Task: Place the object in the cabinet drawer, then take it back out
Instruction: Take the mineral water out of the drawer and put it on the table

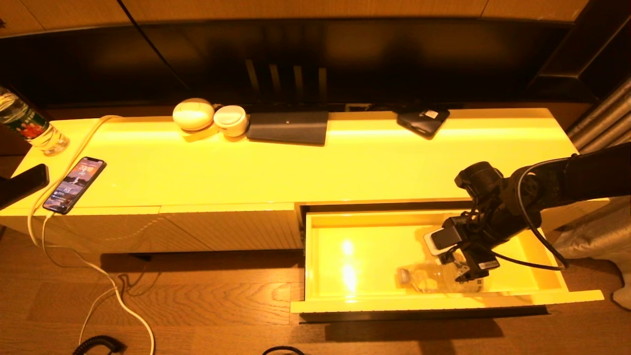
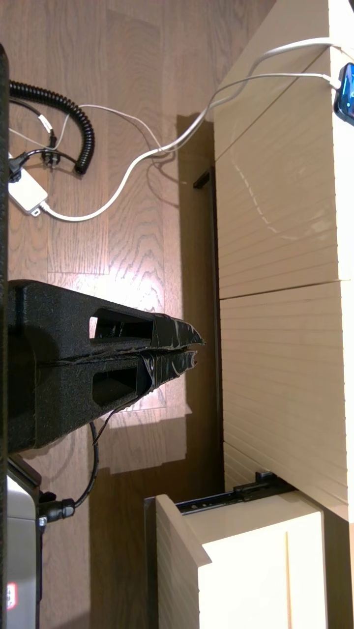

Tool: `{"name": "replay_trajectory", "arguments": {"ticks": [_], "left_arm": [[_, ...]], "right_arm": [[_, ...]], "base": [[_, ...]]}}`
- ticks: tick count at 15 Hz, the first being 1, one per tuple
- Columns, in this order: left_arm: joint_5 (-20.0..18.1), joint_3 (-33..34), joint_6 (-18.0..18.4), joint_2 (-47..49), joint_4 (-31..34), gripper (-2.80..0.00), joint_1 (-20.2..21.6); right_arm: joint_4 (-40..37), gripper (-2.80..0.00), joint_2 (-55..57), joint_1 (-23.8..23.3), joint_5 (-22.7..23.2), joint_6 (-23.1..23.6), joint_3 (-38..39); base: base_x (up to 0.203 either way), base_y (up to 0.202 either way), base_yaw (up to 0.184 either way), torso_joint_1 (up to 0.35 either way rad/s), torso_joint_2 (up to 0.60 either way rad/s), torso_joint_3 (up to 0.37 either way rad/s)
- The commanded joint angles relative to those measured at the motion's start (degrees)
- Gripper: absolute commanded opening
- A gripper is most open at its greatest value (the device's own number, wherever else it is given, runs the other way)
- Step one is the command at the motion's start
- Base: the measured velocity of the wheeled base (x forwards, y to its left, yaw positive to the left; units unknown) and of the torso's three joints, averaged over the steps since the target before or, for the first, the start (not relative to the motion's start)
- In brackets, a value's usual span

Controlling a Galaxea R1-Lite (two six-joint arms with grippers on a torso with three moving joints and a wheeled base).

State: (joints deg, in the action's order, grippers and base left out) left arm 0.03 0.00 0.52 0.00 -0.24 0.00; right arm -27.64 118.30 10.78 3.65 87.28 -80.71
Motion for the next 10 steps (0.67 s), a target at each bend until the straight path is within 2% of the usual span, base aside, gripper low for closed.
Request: {"name": "replay_trajectory", "arguments": {"ticks": [1,10], "left_arm": [[0.05,0.09,0.0,0.0,-0.02,-2.8,0.0],[0.05,0.09,0.0,0.0,-0.02,-2.8,0.0]], "right_arm": [[0.1,0.0,0.85,0.03,0.04,0.43,-0.06],[-0.14,0.0,0.88,0.83,1.18,0.25,-0.5]], "base": [[0.0,0.0,0.0,0.0,0.0,0.0],[0.0,0.0,0.0,0.0,0.0,0.0]]}}
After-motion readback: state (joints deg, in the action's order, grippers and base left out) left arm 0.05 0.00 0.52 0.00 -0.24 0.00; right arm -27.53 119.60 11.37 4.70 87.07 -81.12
